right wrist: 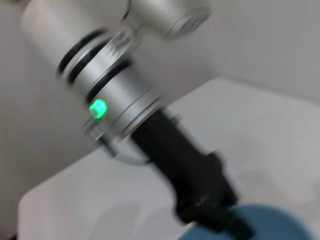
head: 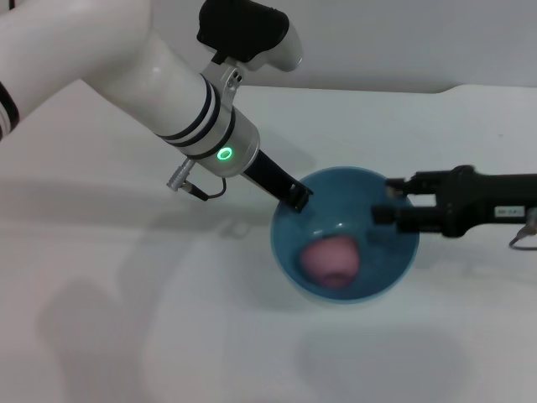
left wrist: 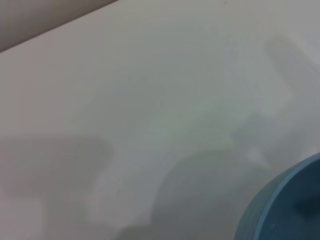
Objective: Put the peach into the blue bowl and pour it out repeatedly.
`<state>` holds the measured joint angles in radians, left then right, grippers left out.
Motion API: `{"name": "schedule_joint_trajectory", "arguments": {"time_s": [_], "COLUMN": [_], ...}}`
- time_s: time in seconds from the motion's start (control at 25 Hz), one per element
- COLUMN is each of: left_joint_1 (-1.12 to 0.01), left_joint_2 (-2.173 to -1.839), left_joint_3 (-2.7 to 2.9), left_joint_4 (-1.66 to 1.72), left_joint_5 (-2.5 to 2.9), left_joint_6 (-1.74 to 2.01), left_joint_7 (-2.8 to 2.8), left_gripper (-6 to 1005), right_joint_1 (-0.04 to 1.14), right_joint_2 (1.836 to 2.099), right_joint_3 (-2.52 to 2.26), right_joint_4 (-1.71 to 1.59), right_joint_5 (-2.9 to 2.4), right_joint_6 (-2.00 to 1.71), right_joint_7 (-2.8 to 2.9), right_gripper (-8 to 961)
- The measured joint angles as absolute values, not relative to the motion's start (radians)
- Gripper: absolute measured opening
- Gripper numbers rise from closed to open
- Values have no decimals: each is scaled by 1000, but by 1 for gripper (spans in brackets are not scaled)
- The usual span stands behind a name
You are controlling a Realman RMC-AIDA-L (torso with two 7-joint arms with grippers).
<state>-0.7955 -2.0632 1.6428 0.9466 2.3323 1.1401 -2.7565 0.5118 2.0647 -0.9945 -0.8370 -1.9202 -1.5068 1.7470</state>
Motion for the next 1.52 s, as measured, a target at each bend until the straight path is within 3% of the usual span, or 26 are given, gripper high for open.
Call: {"name": "schedule_joint_trajectory", "arguments": {"time_s": [0.52, 1.24, 1.44, 1.52], "left_joint_1": [-802, -828, -810, -801], "left_joint_2": [-2070, -2069, -2062, -2061], "left_joint_3": [1732, 1795, 1675, 1613], "left_joint_4": [898, 838, 884, 895], "left_joint_5": [2337, 2339, 2337, 2333], "left_joint_6": [1087, 1046, 1080, 1089], "left_joint_7": [-2752, -2757, -2729, -2696], "left_gripper": [49, 101, 328, 375], "right_joint_1": [360, 345, 342, 342], "right_joint_2": [2070, 2067, 2069, 2069], "right_joint_3": [-639, -616, -616, -613], "right_joint_4": [-770, -726, -720, -708], "right_joint_5": [-1685, -1675, -1675, -1675], "right_joint_6": [-1497, -1491, -1484, -1478], "right_joint_7": [1708, 1667, 1667, 1667], "right_gripper": [625, 624, 625, 624]}}
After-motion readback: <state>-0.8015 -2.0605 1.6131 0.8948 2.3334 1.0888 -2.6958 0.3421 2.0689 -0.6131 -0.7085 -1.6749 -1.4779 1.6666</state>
